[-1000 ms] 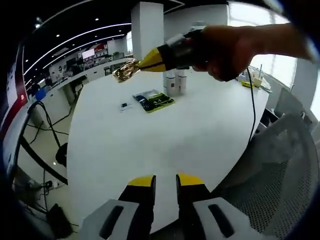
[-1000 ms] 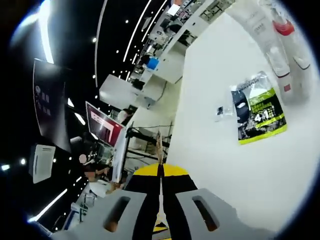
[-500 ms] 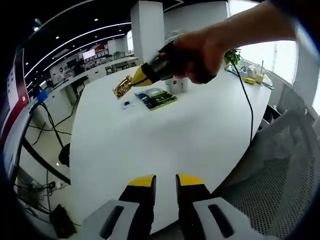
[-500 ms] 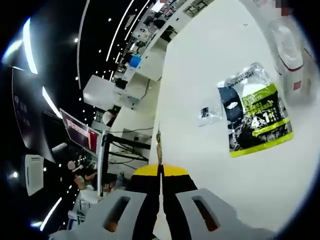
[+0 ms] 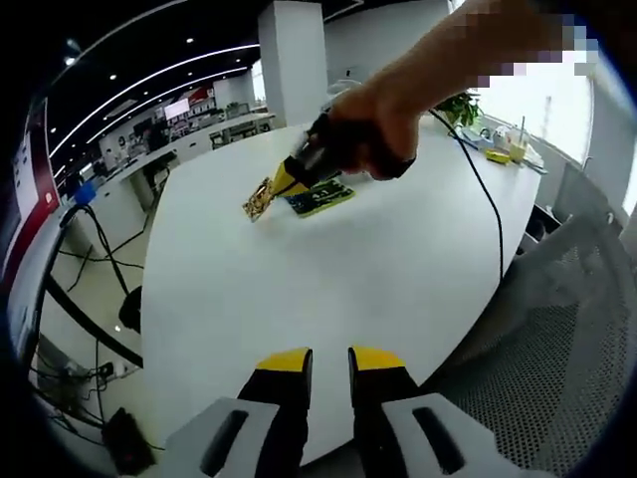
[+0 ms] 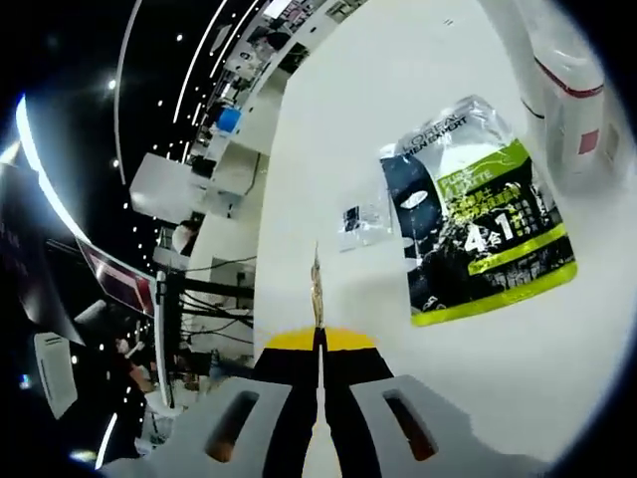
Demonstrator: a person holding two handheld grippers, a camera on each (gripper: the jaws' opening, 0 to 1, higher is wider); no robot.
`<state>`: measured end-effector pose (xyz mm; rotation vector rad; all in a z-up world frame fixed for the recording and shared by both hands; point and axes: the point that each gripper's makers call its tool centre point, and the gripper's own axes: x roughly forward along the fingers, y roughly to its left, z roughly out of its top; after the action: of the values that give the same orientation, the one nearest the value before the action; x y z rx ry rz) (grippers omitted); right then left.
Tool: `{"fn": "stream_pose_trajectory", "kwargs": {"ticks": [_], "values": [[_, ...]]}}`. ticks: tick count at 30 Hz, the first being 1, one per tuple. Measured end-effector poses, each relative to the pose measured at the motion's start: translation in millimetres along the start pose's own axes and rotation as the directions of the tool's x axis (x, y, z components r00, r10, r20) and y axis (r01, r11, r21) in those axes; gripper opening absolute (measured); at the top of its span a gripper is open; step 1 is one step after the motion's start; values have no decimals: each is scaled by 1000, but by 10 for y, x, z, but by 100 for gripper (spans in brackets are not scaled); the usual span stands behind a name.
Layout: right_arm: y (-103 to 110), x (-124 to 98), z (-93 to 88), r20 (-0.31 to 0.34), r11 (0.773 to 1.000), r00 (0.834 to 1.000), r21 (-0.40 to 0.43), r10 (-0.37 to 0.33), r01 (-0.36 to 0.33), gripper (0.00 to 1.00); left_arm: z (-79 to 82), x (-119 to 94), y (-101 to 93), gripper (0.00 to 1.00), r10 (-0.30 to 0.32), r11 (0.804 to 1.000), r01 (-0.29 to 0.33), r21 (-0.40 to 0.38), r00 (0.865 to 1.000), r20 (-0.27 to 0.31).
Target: Arrange the skincare products in the storage area until every visible bottle or jar stands upright without overlapping.
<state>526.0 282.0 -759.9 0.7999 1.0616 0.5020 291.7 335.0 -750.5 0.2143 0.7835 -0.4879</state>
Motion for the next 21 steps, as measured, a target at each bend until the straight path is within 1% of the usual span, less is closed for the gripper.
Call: {"fn": "stream_pose_trajectory", "kwargs": {"ticks": [2,5,9,14,21], "values": [[-48,36,11,-5,1000,1000,9,-9,9,0,-7,-9,-9,15,-2,1000,2,4,1000,-2],[-127,82,-22,-17,999,999,22,-31,31,0,-5,-17,-6,14,-1,1000,1,7,1000,1],[-180,116,-8,-11,998,999,46,-46,46,0,-27,-8,-2,14,-1,1000,1,7,1000,-8],[-300,165,-7,-19,992,997,100,-79,81,0,-20,-10,3,13,5,1000,-5,27,1000,-3],[-321,167,-24,-8,986,995,133,-101,102,0,-28,-3,12,13,8,1000,-8,19,1000,-5]]}}
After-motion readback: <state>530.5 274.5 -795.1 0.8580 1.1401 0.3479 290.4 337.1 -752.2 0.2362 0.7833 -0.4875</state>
